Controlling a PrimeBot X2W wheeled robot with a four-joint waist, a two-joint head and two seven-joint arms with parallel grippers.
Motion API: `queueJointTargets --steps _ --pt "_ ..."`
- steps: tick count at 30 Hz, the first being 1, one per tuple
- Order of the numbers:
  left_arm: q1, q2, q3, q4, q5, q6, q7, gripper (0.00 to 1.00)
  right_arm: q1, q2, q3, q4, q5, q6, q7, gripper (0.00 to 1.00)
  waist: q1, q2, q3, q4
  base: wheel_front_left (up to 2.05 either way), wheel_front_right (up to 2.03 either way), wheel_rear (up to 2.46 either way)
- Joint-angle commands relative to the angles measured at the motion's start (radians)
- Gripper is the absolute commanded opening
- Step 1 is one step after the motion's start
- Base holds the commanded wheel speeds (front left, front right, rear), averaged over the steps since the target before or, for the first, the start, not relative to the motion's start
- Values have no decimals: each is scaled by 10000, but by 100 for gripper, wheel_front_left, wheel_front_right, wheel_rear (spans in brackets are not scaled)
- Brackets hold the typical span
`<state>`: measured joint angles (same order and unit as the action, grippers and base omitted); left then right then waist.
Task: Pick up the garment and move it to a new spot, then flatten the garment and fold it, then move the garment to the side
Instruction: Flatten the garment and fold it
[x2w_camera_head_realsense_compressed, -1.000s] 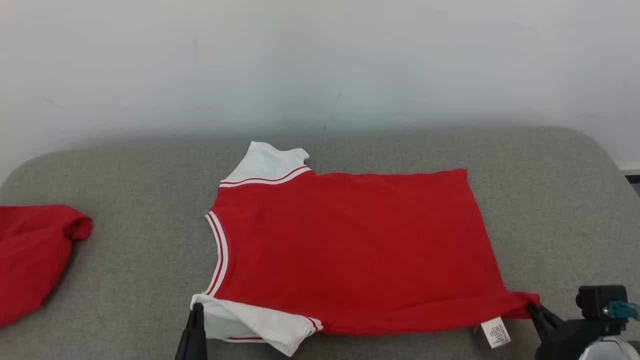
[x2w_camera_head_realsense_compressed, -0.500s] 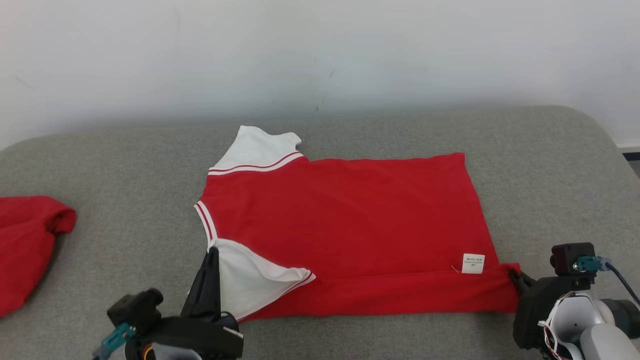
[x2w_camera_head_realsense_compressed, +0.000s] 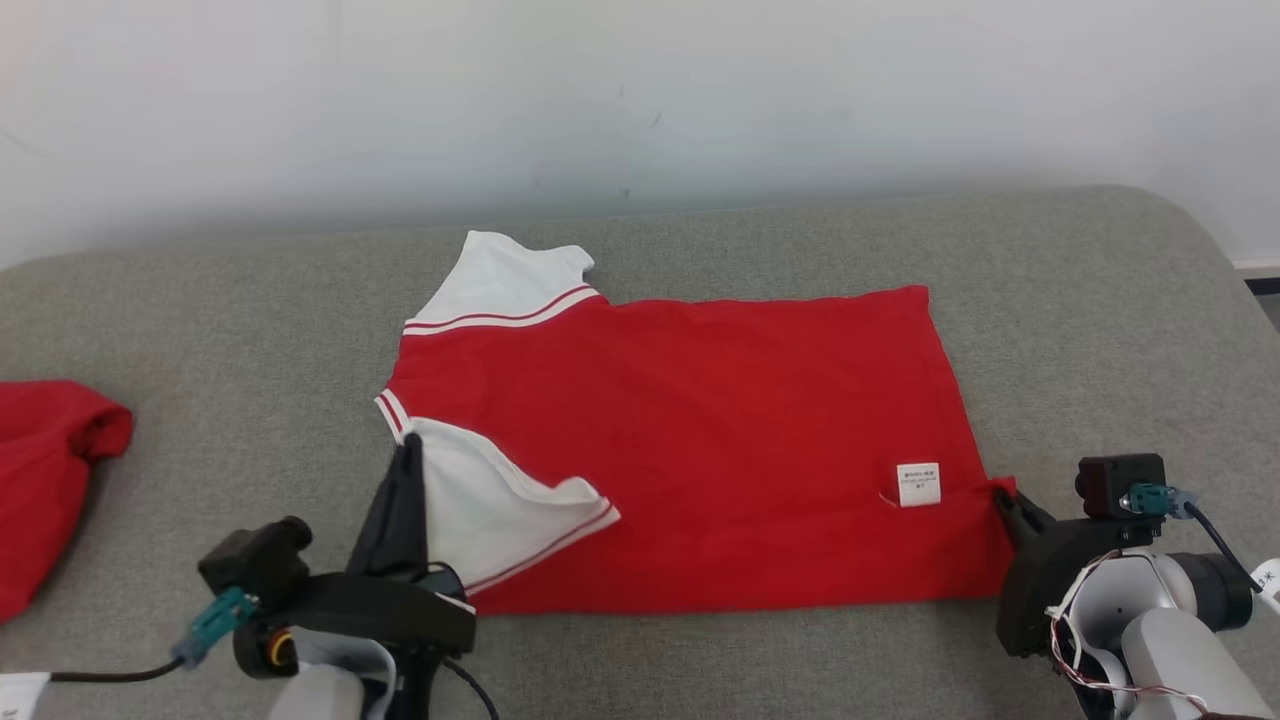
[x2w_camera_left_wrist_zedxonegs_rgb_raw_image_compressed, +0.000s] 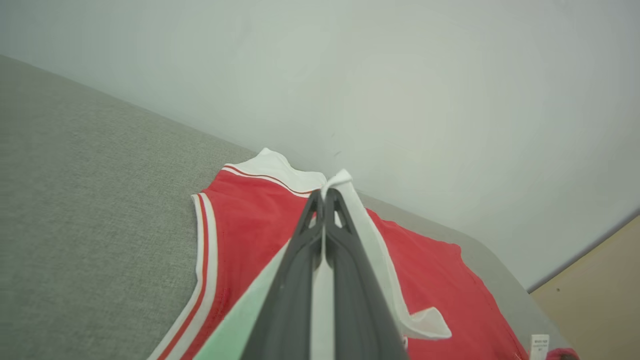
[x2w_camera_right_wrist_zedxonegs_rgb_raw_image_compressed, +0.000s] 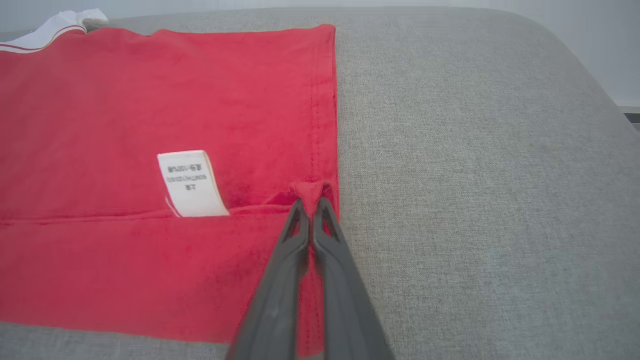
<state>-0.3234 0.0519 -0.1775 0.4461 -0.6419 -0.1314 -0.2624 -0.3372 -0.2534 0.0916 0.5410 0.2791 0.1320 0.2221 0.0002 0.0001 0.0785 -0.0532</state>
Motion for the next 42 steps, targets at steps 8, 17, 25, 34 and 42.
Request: queueJointTargets --steps 8,17,25,34,42 --pt "200 -14 412 -363 265 17 -34 0 -345 -74 60 529 21 -27 -521 0 -2 -1 57 29 0 0 0" --pt "-184 -16 63 107 397 17 -34 0 -963 167 252 1318 -182 -27 -784 0 -2 -1 288 -21 0 0 0" --pt "-454 -16 276 9 788 17 -34 100 -1072 216 -12 2326 -480 -27 -761 100 -2 -1 170 82 0 0 0" --pt "709 497 123 677 2446 127 -35 100 -495 339 -915 2252 -575 -27 -288 100 -2 -1 -451 30 0 0 0" --pt "745 806 -220 2389 3117 647 55 100 89 567 -1154 1511 -726 -27 684 100 -2 -1 -415 69 0 0 0"
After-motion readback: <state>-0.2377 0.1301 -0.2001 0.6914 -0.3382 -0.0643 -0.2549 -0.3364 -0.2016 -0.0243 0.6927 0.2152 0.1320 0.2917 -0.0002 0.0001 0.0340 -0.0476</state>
